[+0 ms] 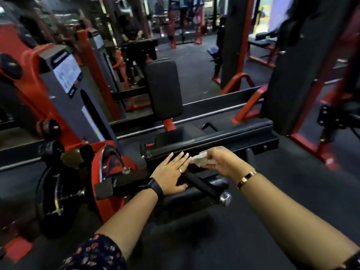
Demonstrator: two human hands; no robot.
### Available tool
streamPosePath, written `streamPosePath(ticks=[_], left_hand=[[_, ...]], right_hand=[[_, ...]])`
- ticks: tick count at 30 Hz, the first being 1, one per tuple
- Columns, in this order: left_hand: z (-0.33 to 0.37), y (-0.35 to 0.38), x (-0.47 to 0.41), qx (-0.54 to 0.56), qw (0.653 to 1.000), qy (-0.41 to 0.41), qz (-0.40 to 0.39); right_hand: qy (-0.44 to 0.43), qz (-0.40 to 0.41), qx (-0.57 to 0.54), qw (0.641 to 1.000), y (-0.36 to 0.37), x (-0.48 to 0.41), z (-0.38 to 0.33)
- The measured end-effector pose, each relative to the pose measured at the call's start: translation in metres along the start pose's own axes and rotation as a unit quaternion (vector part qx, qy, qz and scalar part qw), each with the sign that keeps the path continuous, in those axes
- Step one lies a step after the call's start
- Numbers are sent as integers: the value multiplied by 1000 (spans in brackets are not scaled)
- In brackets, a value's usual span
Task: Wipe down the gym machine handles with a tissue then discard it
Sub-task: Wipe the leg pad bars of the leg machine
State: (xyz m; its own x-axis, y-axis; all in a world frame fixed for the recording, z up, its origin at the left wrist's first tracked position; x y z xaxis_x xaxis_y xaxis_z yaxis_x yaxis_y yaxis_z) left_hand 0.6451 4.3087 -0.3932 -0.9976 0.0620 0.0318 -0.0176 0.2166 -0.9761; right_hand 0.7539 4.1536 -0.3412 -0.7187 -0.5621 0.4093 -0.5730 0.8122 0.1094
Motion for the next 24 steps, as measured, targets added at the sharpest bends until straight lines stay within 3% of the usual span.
streamPosePath(ticks=[2, 4, 6, 9, 11, 13, 15, 17, 19, 22, 24], left_hand=[[-10, 0, -4, -5, 999, 31, 0], [-18, 3, -7, 2, 998, 60, 30], [-21, 5, -12, 10, 995, 89, 44], [-23, 5, -10, 24, 995, 90, 32], [-23, 3, -10, 34, 995, 90, 30], [-24, 4, -10, 37, 994, 94, 31], [-24, 4, -10, 41, 994, 98, 30], [-25, 4, -10, 42, 993, 102, 29], [-25, 5, -8, 40, 993, 104, 35], [-26, 4, -8, 35, 993, 103, 40], [-26, 5, -9, 42, 993, 99, 41]], right_hand=[[-39, 53, 68, 996, 12, 3, 5], [-93, 126, 238, 958, 25, 13, 10], [-138, 176, 412, 884, 42, 28, 20], [-126, 183, 552, 804, 72, 41, 52], [-153, 209, 660, 705, 85, 43, 79], [-189, 247, 703, 640, 90, 50, 94], [-209, 280, 720, 599, 89, 55, 100], [-180, 305, 730, 585, 93, 50, 95], [-152, 308, 716, 607, 99, 36, 86], [-188, 268, 704, 630, 108, 22, 84], [-234, 258, 719, 602, 104, 24, 90]])
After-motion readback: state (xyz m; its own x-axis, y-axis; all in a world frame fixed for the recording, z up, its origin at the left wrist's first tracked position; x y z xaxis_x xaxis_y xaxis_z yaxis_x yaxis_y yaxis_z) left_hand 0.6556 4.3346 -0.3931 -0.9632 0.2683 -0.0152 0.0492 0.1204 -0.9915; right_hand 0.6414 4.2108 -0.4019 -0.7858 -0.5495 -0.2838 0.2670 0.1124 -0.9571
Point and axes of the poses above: each hand's wrist, its own x-axis away from the middle knuckle, its own y-axis out of the palm, z = x × y, the point moved 2 cm from there along -x, towards the middle knuckle, and after that the axes turned 2 degrees about -y, right-handed, at the moved point
